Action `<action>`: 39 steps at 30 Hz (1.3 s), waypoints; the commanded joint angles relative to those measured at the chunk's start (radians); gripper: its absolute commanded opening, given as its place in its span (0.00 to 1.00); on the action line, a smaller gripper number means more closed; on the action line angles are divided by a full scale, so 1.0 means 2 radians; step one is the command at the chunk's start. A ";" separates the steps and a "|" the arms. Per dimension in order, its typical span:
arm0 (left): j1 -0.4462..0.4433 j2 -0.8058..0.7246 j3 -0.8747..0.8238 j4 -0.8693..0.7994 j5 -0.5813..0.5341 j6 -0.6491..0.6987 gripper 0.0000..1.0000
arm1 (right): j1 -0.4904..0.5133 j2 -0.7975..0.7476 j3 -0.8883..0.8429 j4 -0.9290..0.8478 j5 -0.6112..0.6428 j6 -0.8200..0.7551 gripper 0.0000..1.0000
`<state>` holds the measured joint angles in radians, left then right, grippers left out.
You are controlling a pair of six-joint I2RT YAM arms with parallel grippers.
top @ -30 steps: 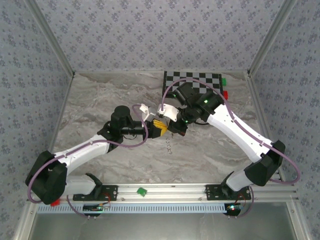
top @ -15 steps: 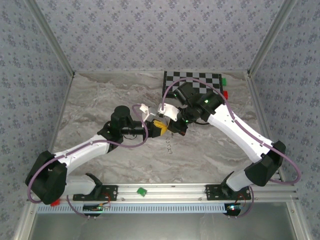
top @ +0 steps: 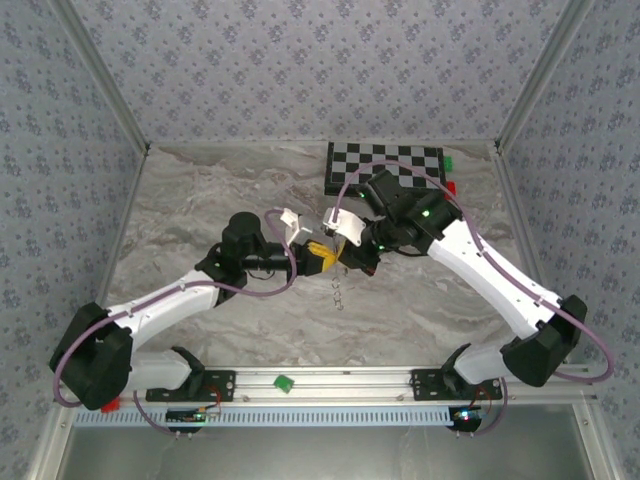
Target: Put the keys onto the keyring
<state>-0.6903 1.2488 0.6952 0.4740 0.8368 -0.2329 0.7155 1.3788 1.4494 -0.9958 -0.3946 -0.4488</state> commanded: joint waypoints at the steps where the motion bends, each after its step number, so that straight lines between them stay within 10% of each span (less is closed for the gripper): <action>1: -0.001 -0.011 0.008 0.010 -0.013 -0.002 0.00 | -0.002 -0.022 -0.003 0.030 -0.040 0.013 0.00; 18: 0.003 -0.029 -0.006 0.030 -0.025 -0.010 0.00 | -0.008 -0.019 -0.007 0.012 -0.023 0.010 0.19; 23: 0.003 -0.027 -0.004 0.031 -0.023 -0.011 0.00 | -0.013 -0.025 -0.013 0.017 -0.023 0.010 0.01; 39: -0.002 0.000 0.023 -0.010 -0.009 0.001 0.12 | -0.014 -0.029 -0.010 0.027 -0.037 0.009 0.00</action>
<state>-0.6903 1.2327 0.7059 0.4767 0.8047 -0.2405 0.6888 1.3468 1.4200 -0.9371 -0.4343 -0.4305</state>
